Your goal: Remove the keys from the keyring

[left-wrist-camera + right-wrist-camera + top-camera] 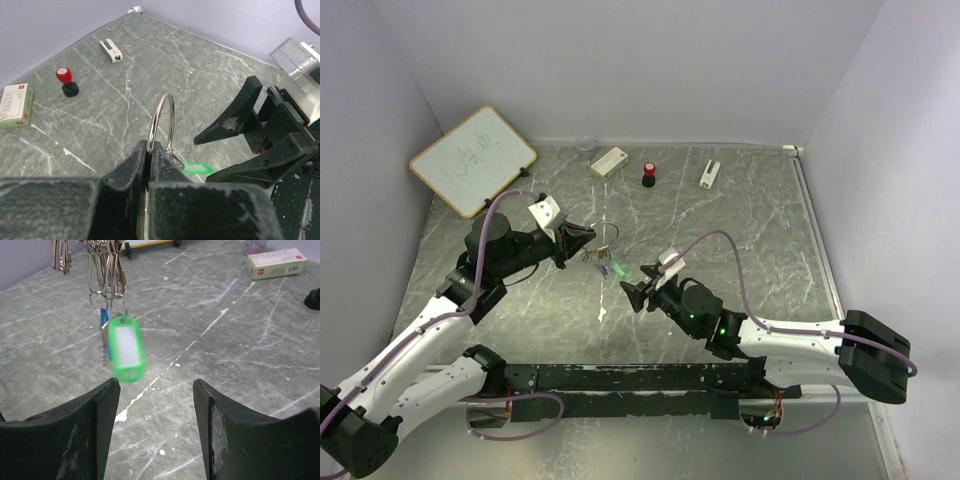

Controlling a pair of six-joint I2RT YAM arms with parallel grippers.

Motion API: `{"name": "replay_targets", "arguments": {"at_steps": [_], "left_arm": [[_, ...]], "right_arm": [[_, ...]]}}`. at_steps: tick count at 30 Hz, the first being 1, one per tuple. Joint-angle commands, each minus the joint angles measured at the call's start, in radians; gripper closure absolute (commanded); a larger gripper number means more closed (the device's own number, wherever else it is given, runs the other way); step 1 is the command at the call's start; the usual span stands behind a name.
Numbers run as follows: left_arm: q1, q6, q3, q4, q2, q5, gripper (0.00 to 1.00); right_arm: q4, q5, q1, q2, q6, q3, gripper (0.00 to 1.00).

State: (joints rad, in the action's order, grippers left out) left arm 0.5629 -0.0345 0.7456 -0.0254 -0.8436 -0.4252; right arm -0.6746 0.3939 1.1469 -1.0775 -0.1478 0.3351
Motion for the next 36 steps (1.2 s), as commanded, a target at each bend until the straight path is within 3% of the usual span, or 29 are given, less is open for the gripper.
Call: {"name": "replay_targets", "arguments": {"at_steps": [1,26,36], "left_arm": [[0.012,-0.029,0.041,-0.008,0.022,-0.049,0.93],[0.016,-0.052,0.033,-0.018,0.047,-0.068,0.93],[0.017,-0.056,0.032,0.001,0.064,-0.075,0.93]], "right_arm": [[-0.081,-0.018,0.005,-0.034,0.035,0.047,0.39],[-0.167,0.022,0.005,-0.148,0.108,0.135,0.42],[-0.232,0.066,0.005,-0.213,0.138,0.157,0.48]]}}
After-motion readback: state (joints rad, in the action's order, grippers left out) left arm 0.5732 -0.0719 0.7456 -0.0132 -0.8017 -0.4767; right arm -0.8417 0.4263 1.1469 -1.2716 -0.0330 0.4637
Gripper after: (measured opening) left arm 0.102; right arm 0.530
